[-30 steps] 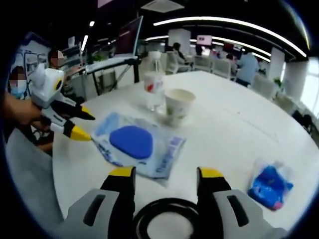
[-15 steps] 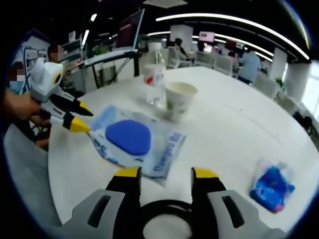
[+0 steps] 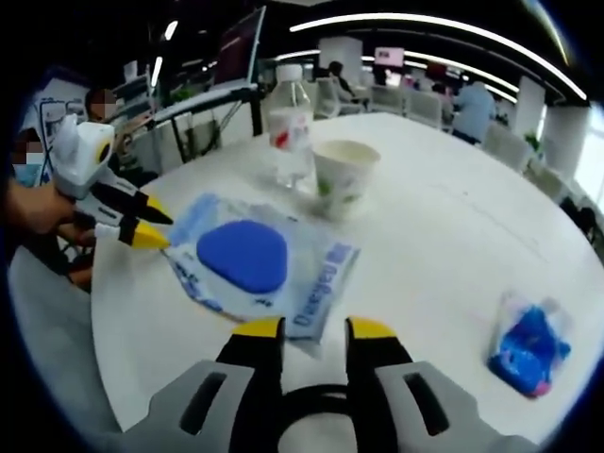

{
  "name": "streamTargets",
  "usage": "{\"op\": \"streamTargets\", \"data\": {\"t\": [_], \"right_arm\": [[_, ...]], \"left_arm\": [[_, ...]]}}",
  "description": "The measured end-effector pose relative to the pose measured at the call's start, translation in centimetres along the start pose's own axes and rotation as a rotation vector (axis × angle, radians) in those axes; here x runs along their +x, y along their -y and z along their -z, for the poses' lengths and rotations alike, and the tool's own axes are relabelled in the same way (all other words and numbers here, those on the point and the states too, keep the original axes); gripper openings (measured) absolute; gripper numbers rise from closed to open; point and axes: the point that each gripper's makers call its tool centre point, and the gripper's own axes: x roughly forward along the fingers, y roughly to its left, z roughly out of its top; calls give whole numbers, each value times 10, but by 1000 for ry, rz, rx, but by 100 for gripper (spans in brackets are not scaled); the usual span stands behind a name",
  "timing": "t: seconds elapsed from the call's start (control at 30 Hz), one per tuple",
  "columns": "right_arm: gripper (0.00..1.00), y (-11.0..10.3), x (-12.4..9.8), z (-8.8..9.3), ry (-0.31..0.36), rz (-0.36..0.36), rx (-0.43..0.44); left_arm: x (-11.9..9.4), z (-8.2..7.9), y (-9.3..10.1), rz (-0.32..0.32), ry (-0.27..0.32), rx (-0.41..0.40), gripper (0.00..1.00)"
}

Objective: Arrange the tabletop items into an orderly group along one side of the table until the central work area is clear of visible clutter.

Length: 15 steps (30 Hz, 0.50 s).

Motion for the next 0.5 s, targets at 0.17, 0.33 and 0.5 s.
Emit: {"op": "streamTargets", "data": {"t": [0.17, 0.33, 0.5], "right_arm": [[20, -2, 5, 0, -4, -4, 14], [19, -4, 9, 2, -10, -8, 25], [13, -4, 11, 8, -39, -10, 37]], "left_arm": [[4, -4, 1, 12, 0, -27, 19], [8, -2, 3, 29, -17, -44, 14], [11, 0, 5, 41, -27, -57, 11]]}}
